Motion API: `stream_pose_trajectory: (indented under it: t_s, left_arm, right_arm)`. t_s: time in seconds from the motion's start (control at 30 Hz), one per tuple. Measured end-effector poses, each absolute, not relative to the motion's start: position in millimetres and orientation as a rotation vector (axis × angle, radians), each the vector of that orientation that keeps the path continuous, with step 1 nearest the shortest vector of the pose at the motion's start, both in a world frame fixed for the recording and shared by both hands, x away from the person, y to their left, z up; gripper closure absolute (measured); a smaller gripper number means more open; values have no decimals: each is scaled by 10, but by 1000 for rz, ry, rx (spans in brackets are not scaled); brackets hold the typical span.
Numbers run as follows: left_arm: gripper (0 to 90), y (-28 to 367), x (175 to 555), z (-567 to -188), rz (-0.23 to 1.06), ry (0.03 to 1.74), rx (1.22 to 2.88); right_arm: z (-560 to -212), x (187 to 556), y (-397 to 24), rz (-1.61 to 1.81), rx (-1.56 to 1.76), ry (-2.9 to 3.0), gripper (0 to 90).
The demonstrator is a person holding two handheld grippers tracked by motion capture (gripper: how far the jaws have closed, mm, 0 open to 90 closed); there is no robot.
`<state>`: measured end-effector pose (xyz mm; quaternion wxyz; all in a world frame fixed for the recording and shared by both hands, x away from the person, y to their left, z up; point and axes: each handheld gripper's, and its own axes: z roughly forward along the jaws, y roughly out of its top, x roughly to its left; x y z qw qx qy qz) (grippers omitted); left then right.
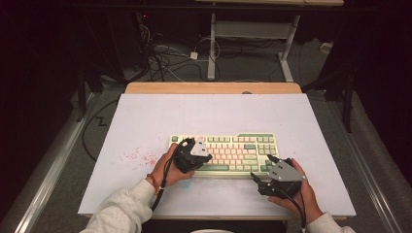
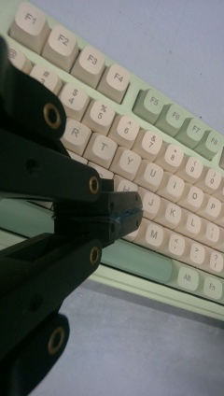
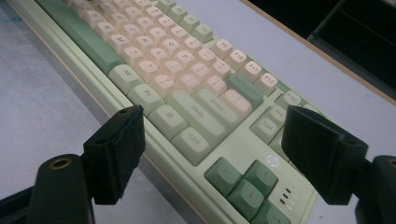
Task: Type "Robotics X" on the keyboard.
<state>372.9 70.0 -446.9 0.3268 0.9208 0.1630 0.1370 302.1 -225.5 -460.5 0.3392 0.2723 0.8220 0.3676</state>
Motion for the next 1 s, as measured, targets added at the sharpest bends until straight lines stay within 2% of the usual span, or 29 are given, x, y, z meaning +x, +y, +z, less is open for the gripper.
stream_pose_trajectory:
  t_s: [0.5,0.8,1.0]
  left_arm:
    - [876,636,3768,-4569,357,421,2451]
    - [857,693,3715,-4457,402,403,2417]
    - [762,803,3667,-4356,458,396,2358]
  right_arm:
    - [-4630,3028,-2229,932,692,2165,219]
    - [-4626,3031,-2237,930,698,2163,219]
    - [-4632,3041,-2244,919,703,2162,229]
